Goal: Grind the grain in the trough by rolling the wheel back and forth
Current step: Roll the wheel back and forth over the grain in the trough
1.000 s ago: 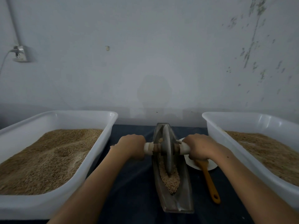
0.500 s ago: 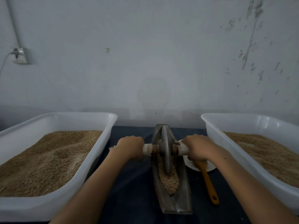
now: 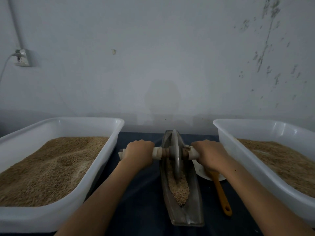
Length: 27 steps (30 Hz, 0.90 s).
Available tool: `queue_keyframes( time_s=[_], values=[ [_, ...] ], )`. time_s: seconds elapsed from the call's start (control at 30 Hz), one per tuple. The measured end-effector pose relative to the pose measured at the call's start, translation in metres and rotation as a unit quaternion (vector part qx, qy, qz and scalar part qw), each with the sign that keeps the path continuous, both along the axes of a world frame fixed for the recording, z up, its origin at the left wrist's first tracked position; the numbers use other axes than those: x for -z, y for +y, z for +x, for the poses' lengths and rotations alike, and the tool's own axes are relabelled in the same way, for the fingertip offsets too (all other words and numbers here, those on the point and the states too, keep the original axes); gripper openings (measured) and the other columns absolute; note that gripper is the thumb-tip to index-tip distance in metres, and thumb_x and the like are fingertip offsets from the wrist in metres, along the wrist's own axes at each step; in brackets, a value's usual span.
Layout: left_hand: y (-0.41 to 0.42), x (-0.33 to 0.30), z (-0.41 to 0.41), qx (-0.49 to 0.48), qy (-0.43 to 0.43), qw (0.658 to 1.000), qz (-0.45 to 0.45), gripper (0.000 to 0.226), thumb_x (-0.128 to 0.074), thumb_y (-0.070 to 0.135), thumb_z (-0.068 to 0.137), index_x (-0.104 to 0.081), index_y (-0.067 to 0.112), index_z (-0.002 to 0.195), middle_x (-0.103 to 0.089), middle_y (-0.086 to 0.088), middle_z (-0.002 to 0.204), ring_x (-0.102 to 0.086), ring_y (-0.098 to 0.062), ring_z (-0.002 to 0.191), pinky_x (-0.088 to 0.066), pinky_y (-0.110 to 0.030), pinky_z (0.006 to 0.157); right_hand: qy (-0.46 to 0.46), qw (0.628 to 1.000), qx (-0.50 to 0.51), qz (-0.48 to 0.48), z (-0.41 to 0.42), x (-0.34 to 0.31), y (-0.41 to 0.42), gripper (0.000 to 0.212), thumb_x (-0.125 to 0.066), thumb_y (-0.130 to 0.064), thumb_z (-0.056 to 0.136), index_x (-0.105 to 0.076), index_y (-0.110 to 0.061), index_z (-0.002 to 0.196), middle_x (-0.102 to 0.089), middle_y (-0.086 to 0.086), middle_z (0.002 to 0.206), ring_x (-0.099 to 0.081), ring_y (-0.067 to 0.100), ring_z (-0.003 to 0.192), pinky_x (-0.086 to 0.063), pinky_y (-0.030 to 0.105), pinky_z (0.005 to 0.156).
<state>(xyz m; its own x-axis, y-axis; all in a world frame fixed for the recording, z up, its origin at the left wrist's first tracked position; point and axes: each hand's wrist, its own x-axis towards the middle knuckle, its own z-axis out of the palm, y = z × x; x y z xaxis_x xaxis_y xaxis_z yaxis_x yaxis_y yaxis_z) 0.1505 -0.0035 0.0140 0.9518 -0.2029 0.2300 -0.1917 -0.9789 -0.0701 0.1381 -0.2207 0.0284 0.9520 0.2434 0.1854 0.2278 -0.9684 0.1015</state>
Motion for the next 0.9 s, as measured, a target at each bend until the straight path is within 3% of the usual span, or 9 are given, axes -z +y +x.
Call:
queue_keyframes(
  time_s=[0.17,0.23,0.37,0.53,0.67,0.8,0.9],
  values=[
    [-0.002,0.0,-0.003,-0.001,-0.012,1.0,0.005,0.02,-0.059,0.026,0.088,-0.056,0.019,0.106,-0.063,-0.002,0.103,-0.06,-0.021,0.093,-0.04,-0.03,0.072,-0.007,1.0,-0.012,0.01,0.001,0.003,-0.004,0.015,-0.055,-0.016,0.089,-0.048,-0.029,0.088,-0.065,-0.002,0.099,-0.06,0.018,0.091,-0.04,0.028,0.07],
    [-0.002,-0.003,-0.004,-0.003,0.021,1.0,0.013,0.023,-0.061,0.025,0.087,-0.057,0.017,0.108,-0.063,-0.003,0.103,-0.06,-0.02,0.093,-0.042,-0.03,0.074,0.035,0.999,-0.009,-0.001,0.001,0.0,-0.003,0.013,-0.059,-0.018,0.088,-0.054,-0.027,0.095,-0.065,-0.001,0.102,-0.059,0.015,0.088,-0.039,0.027,0.07],
    [0.0,-0.01,-0.007,-0.006,0.135,0.991,0.01,0.035,-0.07,0.027,0.081,-0.058,0.017,0.112,-0.058,0.001,0.094,-0.056,-0.017,0.086,-0.044,-0.03,0.075,0.139,0.99,0.006,-0.026,-0.001,-0.012,-0.002,0.035,-0.066,-0.02,0.084,-0.058,-0.023,0.118,-0.062,-0.001,0.101,-0.055,0.014,0.084,-0.041,0.026,0.071],
    [0.003,-0.012,-0.006,-0.001,0.206,0.979,-0.002,0.04,-0.071,0.024,0.082,-0.057,0.015,0.118,-0.064,-0.004,0.11,-0.061,-0.02,0.098,-0.048,-0.032,0.085,0.176,0.983,0.013,-0.04,-0.003,-0.015,-0.001,0.038,-0.067,-0.018,0.082,-0.058,-0.02,0.119,-0.056,-0.002,0.092,-0.055,0.014,0.083,-0.04,0.024,0.065],
    [0.002,-0.01,-0.003,0.0,0.162,0.987,0.002,0.037,-0.07,0.026,0.081,-0.057,0.016,0.114,-0.063,-0.003,0.107,-0.06,-0.019,0.096,-0.047,-0.032,0.083,0.137,0.99,0.006,-0.032,-0.001,-0.01,-0.002,0.034,-0.064,-0.019,0.084,-0.059,-0.023,0.117,-0.058,-0.002,0.094,-0.056,0.014,0.082,-0.04,0.025,0.066],
    [0.003,-0.004,0.0,0.016,0.048,0.999,-0.002,0.024,-0.065,0.024,0.083,-0.058,0.019,0.106,-0.064,-0.001,0.102,-0.06,-0.018,0.091,-0.045,-0.03,0.075,0.039,0.999,-0.004,-0.021,0.0,-0.003,-0.002,0.014,-0.058,-0.018,0.087,-0.053,-0.025,0.097,-0.062,0.0,0.1,-0.058,0.018,0.087,-0.039,0.028,0.068],
    [0.003,0.0,0.0,0.018,-0.001,1.0,-0.014,0.016,-0.061,0.023,0.085,-0.056,0.021,0.1,-0.063,0.0,0.1,-0.059,-0.017,0.089,-0.039,-0.028,0.07,-0.01,1.0,-0.003,-0.009,-0.002,-0.001,0.001,0.014,-0.055,-0.016,0.089,-0.048,-0.027,0.092,-0.063,0.001,0.102,-0.061,0.021,0.092,-0.044,0.031,0.073]
  ],
)
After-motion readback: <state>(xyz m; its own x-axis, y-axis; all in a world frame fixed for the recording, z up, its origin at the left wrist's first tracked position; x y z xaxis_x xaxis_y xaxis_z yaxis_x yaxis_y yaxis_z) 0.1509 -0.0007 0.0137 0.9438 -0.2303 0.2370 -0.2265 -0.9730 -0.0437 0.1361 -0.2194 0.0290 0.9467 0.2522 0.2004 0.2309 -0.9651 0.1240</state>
